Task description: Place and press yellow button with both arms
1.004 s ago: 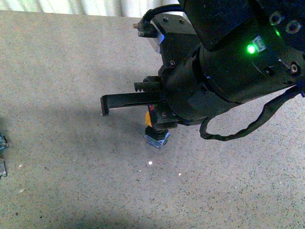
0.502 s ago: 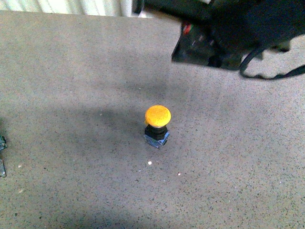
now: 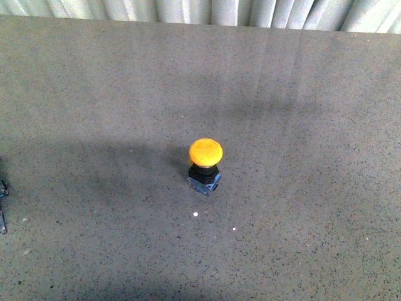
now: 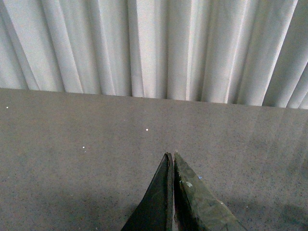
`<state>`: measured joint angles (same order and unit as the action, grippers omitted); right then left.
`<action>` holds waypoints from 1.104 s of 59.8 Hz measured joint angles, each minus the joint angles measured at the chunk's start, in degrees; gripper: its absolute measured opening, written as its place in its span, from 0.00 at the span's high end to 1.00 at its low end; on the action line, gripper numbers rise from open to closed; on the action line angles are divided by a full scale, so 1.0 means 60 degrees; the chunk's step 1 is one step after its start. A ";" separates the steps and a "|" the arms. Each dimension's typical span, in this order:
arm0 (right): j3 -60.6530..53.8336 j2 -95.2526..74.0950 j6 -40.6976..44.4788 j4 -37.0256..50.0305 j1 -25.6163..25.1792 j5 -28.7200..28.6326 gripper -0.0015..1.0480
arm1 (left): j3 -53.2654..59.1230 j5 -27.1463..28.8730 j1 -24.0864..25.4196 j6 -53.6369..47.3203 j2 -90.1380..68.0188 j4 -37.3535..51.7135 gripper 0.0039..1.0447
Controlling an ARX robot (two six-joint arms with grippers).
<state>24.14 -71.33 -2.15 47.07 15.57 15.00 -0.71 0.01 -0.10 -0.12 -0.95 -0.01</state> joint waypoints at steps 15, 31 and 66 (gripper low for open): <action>-0.1767 0.1614 0.0270 0.0051 -0.0882 -0.0878 0.99 | 0.0000 0.0000 0.0000 0.0000 0.0000 0.0000 0.99; -0.2867 0.3384 0.0302 -0.0623 -0.1563 -0.1486 0.99 | 0.0000 0.0000 0.0000 0.0000 0.0000 0.0000 0.99; -0.3847 0.6725 0.0306 -0.2769 -0.2575 -0.2481 0.99 | 0.0000 0.0000 0.0000 0.0000 0.0000 0.0000 0.99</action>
<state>1.06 -30.98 -0.32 30.46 0.12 0.12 -0.71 0.01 -0.10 -0.12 -0.95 -0.01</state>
